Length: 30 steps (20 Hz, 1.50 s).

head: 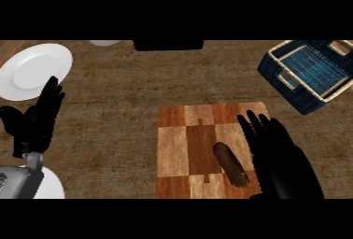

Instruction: Pick the sweet potato from the cutting board and place it in the basket

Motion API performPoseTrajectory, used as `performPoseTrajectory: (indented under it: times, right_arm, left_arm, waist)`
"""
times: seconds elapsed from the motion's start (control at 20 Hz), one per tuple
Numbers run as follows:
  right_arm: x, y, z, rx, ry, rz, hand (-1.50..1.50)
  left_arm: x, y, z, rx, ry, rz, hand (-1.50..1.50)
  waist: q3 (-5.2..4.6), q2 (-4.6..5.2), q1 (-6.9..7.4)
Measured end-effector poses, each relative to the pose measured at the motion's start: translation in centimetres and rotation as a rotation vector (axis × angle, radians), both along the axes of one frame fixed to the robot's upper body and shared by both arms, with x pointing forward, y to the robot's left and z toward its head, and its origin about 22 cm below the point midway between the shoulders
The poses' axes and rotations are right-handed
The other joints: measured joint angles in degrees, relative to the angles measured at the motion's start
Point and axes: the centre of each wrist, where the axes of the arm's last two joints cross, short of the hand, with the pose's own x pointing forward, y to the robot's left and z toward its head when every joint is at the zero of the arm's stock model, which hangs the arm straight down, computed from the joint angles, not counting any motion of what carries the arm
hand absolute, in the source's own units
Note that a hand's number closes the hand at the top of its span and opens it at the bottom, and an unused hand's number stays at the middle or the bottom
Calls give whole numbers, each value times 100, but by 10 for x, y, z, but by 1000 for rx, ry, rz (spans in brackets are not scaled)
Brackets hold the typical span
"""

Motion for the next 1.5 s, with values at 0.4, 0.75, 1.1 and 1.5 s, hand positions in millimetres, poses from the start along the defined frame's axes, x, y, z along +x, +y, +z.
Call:
performPoseTrajectory:
  times: [0.4,0.75,1.1,1.5]
  right_arm:
    - [-31,23,34,80,5,53,-150]
    - [-26,27,25,85,18,11,-150]
    - [-21,13,-8,82,37,-14,-150]
    - [-26,11,-42,83,-19,-3,-150]
  left_arm:
    - [1,-5,5,-5,-14,-23,0]
    - [4,-12,1,-7,-17,-29,0]
    - [-4,-11,-1,-9,-18,-30,0]
    - [9,-7,-1,-6,-18,-28,0]
  waist:
    - [30,69,164]
    - [42,95,202]
    - [47,101,211]
    - [47,103,200]
